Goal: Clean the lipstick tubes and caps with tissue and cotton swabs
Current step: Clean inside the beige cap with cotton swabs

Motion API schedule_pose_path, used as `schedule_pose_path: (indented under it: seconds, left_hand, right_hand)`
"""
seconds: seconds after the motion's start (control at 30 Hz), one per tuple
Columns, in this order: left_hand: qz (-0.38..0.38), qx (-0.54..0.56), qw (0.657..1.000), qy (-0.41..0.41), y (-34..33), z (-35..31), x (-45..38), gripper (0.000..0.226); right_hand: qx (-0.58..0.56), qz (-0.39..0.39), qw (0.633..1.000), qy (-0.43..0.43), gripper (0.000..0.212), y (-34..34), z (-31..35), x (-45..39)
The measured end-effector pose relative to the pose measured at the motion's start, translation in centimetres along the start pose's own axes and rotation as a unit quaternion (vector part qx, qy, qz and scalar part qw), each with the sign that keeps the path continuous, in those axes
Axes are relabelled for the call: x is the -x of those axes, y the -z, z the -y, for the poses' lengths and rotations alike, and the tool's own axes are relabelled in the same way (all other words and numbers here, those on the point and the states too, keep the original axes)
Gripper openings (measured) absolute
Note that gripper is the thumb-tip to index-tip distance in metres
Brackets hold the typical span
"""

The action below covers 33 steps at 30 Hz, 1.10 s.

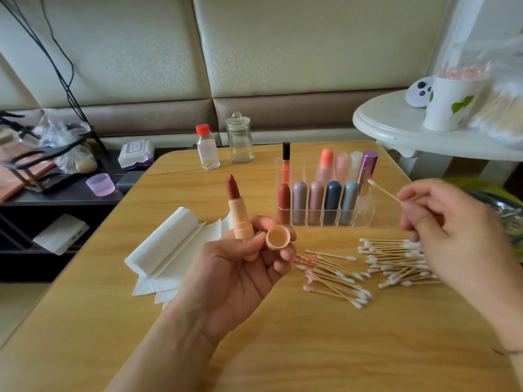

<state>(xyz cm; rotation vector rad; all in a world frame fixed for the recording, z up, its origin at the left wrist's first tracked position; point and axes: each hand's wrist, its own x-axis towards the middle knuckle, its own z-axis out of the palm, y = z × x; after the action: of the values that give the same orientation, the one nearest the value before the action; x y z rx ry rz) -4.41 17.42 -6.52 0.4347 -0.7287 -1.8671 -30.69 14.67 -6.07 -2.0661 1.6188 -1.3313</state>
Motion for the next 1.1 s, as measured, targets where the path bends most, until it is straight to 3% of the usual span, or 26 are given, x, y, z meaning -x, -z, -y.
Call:
schedule_pose_path:
  seconds: [0.13, 0.2, 0.27, 0.37, 0.6, 0.7, 0.77, 0.87, 0.93, 1.0, 1.1]
  left_hand:
    - [0.009, 0.008, 1.0, -0.001, -0.1, 0.0, 0.0, 0.018]
    - [0.016, 0.005, 1.0, -0.003, -0.1, -0.1, 0.0, 0.018]
    - [0.017, -0.002, 1.0, -0.005, -0.2, 0.0, 0.1, 0.016]
    - [-0.001, -0.026, 1.0, -0.01, -0.3, 0.0, 0.0, 0.013]
    - [-0.009, -0.087, 0.996, -0.016, -0.5, 0.3, 0.2, 0.019]
    - [-0.024, -0.114, 0.993, -0.031, -0.4, 0.4, 0.0, 0.018]
    - [-0.049, -0.14, 0.987, -0.056, -0.3, 0.5, -0.1, 0.017]
    - [-0.082, -0.193, 0.973, -0.094, -0.2, 0.7, -0.1, 0.016]
    - [-0.098, -0.25, 0.957, -0.113, -0.1, 0.9, -0.1, 0.017]
    - [-0.116, -0.303, 0.937, -0.13, 0.1, 1.1, -0.1, 0.018]
    - [-0.116, -0.331, 0.926, -0.142, 0.2, 1.4, -0.2, 0.016]
  right_hand:
    - [-0.26, 0.048, 0.963, 0.06, 0.015, -0.5, 3.4, 1.6]
    - [-0.322, 0.081, 0.939, 0.093, 0.005, -1.0, 4.6, 2.5]
    - [-0.337, 0.11, 0.929, 0.105, 0.017, -1.1, 5.5, 3.3]
    - [-0.281, 0.103, 0.943, 0.144, 0.007, -1.4, 6.2, 3.7]
    - [-0.238, 0.05, 0.959, 0.144, 0.008, -1.5, 6.4, 3.9]
    - [-0.069, -0.006, 0.974, 0.214, 0.014, -1.4, 6.2, 3.9]
    - [0.037, -0.055, 0.964, 0.258, 0.013, -1.5, 6.0, 4.0]
    - [0.116, -0.046, 0.951, 0.284, 0.014, -2.0, 5.9, 4.3]
    - [0.113, 0.011, 0.955, 0.273, 0.021, -2.4, 6.0, 4.6]
    - [0.034, 0.069, 0.966, 0.248, 0.025, -2.6, 6.4, 4.7]
    - [-0.012, 0.055, 0.974, 0.219, 0.023, -2.8, 6.3, 4.3]
